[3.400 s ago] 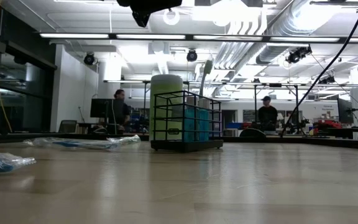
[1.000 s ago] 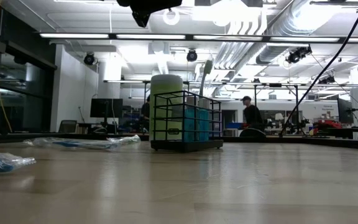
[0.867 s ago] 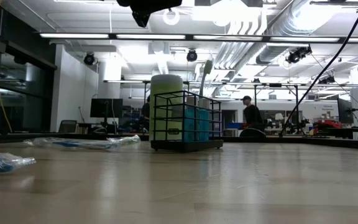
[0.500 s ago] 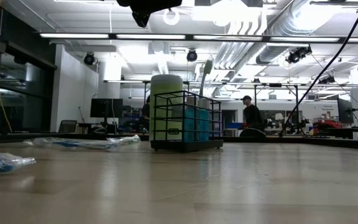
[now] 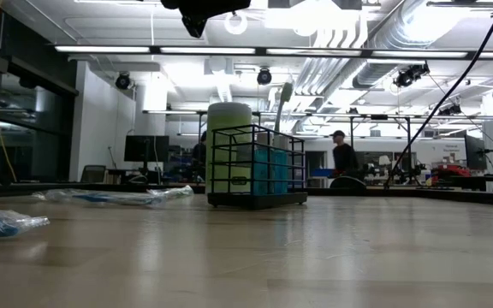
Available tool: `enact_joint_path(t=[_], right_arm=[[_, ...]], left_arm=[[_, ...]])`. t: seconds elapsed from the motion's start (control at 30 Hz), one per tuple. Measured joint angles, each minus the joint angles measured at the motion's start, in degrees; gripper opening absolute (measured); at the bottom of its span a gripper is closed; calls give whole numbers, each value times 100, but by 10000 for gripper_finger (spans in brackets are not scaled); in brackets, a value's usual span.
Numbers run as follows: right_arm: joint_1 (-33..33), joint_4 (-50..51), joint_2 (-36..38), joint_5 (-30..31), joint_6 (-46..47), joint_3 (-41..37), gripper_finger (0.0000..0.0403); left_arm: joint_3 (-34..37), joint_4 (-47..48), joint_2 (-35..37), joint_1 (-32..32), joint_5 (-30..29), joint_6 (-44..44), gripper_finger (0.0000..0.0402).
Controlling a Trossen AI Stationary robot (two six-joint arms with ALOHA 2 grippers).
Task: Pick & Place toothbrushing station
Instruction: Put the bottom right green toothbrush into the right section of the black wire organizer
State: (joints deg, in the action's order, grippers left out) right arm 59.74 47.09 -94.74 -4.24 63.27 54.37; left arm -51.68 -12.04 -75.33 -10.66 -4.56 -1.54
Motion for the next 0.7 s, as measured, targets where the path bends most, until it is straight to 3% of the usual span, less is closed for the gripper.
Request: enact_joint_path(t=[0.27, 0.47, 0.7], right_arm=[[1, -15, -174, -232, 17, 0, 79], [-25, -17, -174, -501, 16, 0, 14], [-25, -17, -174, -528, 152, 0, 5]], left_arm=[[0, -1, 0, 0, 0, -10, 120], [0, -1, 0, 1, -1, -50, 120], [0, -1, 0, 0, 0, -66, 120]])
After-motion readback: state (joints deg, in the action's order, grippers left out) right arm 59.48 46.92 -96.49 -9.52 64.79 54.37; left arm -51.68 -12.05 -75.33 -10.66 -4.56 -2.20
